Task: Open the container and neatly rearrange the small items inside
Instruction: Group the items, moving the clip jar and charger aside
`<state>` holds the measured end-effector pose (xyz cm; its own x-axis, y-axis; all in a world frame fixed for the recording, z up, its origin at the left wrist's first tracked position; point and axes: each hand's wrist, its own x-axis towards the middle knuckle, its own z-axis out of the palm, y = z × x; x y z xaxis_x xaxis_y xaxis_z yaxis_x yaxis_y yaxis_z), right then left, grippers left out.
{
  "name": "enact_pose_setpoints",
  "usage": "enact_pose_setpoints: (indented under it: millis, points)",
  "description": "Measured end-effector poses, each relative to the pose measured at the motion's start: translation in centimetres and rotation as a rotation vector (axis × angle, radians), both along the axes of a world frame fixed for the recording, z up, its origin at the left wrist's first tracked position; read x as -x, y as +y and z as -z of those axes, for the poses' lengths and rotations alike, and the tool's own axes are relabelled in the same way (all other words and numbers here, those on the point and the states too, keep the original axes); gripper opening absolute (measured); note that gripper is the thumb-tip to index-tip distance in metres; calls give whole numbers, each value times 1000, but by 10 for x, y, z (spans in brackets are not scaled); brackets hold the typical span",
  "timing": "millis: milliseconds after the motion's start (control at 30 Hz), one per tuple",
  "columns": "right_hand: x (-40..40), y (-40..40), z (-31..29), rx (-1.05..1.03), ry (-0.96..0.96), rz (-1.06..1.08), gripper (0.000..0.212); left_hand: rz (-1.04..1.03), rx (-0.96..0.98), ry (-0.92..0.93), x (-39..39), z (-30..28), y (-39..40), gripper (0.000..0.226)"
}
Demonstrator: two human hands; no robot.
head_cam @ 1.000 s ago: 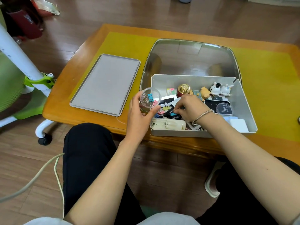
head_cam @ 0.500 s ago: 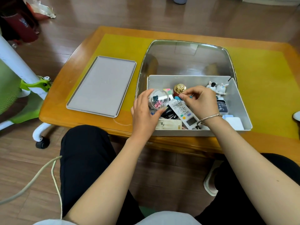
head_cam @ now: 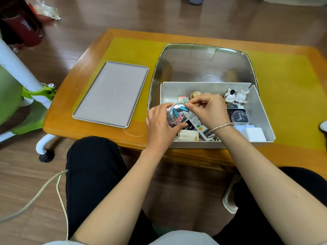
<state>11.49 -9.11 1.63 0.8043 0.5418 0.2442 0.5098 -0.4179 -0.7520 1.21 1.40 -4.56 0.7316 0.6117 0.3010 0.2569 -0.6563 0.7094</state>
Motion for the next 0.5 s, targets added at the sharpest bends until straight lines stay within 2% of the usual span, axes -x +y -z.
enact_pose_setpoints:
  millis: [133, 267, 400, 500]
  points:
    - [3, 5, 2, 53, 27, 3, 19, 3, -5, -1, 0, 0, 0, 68]
    - [0, -3, -2, -29, 88, 38, 6, -5, -5, 27, -1, 2, 0, 67]
    - [1, -11, -7, -66, 83, 38, 15, 2, -24, 60, -1, 2, 1, 68]
    - [4, -9, -9, -117, 146, 29, 13, 25, -24, 74, 0, 1, 1, 66]
